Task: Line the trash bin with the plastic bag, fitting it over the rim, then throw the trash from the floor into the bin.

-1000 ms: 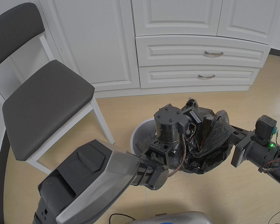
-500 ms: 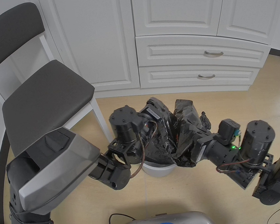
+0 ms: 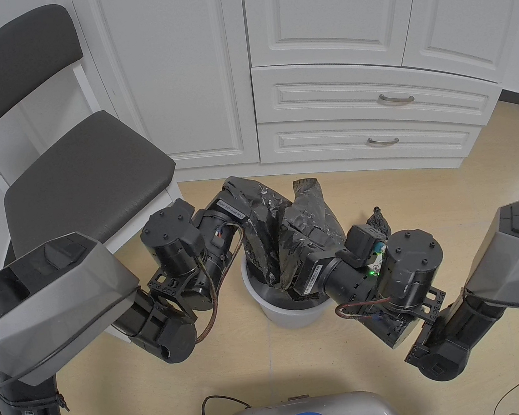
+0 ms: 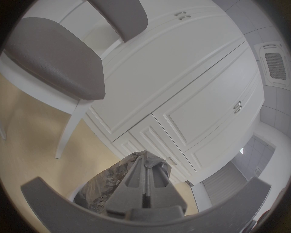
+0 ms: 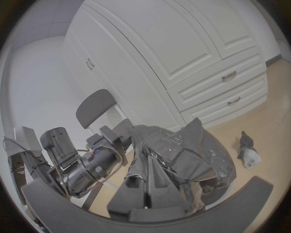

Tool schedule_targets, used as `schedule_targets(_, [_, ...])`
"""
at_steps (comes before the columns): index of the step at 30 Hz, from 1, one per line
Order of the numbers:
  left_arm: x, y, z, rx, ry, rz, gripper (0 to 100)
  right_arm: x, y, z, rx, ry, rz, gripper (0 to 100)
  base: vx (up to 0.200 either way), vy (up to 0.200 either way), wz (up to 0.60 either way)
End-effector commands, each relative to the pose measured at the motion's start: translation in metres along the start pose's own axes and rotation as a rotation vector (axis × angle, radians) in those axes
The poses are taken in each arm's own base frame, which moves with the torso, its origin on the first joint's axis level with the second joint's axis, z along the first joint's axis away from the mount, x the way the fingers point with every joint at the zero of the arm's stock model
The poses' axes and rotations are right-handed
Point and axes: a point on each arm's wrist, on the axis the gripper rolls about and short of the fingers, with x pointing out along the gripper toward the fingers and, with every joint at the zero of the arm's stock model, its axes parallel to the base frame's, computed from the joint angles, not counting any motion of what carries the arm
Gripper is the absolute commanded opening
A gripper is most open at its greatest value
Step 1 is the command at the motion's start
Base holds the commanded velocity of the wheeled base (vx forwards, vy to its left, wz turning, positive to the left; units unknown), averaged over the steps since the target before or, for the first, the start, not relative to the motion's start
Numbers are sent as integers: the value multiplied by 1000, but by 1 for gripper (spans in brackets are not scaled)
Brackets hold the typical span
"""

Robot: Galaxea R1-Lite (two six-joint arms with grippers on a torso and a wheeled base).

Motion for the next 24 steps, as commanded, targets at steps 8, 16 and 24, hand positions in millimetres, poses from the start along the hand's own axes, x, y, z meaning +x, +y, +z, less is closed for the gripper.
schedule_targets(8, [-5,29,-28,22,59,57,0,17,-56,-12,-1,13,-110,0,0,0,0])
schedule_targets(16, [-22,23,-61,57,171,78,0,3,-64,-14,-11,48,-168,0,0,0,0])
schedule_targets(24, [-58,37,-55,168,272,171,0,-34,-84,-4,-38,91,-314,0,0,0,0])
